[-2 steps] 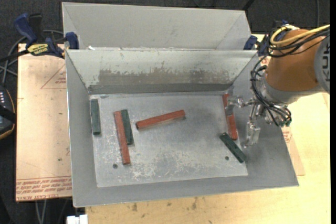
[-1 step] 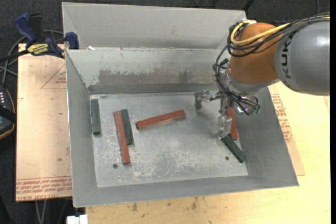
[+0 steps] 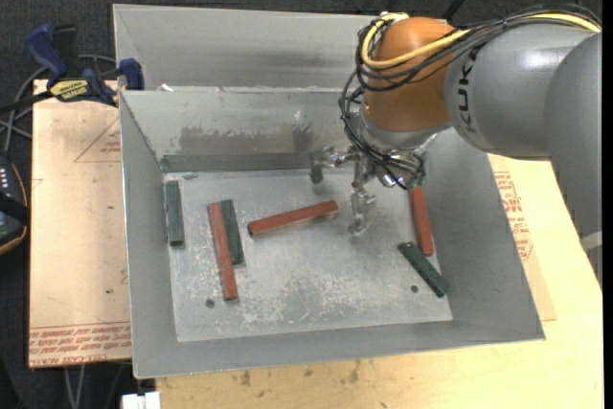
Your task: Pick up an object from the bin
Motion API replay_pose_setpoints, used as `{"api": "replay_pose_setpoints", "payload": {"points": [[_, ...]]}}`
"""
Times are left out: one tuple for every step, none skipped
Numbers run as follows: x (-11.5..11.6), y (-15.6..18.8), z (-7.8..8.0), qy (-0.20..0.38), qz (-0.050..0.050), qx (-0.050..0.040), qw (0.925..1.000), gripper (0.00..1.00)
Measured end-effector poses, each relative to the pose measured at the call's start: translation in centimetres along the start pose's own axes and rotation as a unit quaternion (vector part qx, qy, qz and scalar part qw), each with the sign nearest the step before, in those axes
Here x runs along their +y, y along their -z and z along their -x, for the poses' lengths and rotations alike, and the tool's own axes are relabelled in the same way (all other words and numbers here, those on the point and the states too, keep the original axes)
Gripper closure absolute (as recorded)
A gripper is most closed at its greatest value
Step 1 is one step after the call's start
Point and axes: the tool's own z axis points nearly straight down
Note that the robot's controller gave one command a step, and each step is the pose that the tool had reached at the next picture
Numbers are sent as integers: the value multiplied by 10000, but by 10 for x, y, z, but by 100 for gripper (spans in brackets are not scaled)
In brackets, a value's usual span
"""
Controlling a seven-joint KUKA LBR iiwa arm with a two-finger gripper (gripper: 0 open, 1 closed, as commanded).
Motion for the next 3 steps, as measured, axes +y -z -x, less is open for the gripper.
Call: {"api": "replay_pose_setpoints", "payload": {"points": [[39,-27,24,139,5,20,9999,0],[36,-24,24,120,-3,15,9999,100],[23,129,0,1228,-22,-8,9924,100]]}}
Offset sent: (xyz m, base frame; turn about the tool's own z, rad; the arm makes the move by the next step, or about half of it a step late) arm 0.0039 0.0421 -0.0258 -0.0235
